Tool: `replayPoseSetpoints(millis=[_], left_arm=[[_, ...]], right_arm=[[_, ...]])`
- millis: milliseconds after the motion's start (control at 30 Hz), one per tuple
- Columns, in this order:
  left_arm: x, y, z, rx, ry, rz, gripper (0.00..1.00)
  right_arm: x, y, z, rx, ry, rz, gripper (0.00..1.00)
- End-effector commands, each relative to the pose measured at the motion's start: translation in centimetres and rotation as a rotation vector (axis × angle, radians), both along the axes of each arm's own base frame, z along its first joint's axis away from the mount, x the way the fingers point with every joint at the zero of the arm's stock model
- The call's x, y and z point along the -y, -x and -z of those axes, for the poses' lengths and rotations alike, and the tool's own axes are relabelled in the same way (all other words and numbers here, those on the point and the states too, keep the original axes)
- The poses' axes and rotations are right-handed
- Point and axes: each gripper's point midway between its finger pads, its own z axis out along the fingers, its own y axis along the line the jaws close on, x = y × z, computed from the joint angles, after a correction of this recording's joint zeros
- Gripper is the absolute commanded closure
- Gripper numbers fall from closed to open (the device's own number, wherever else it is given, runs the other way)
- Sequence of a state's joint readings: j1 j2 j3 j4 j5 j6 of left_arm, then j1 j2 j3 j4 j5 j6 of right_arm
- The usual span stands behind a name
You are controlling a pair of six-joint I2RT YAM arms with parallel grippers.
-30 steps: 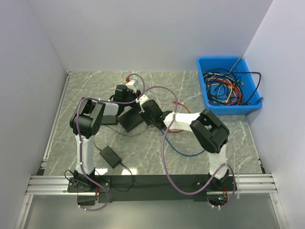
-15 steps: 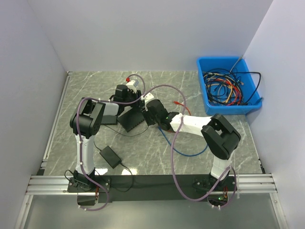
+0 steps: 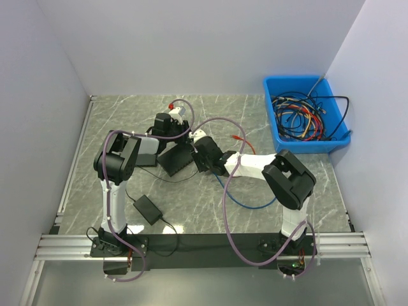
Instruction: Insert the plug into the switch port
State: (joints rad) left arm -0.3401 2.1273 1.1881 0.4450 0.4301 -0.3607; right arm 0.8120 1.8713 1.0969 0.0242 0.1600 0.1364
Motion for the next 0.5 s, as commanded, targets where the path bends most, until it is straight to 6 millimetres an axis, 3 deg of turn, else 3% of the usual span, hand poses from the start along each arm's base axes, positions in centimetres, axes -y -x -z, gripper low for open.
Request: replayPoseSetpoints(millis=[0, 267, 467], left_arm=[[0.0, 3.3, 5.1, -0.181, -0.056, 0.031, 0.54], [-0.1, 3.3, 5.1, -0.182, -0.058, 0.03, 0.55], [-0.1, 3.3, 5.1, -0.183, -0.056, 0.031, 0.55]], right_arm=[[-0.8, -0.5, -0.2, 0.012, -0.006, 0.009, 0.62], [-0.5, -0.7, 1.0, -0.002, 0.027, 0.016, 0.67], [-0.3, -1.2, 1.6, -0.005, 0.038, 0.032, 0.76]])
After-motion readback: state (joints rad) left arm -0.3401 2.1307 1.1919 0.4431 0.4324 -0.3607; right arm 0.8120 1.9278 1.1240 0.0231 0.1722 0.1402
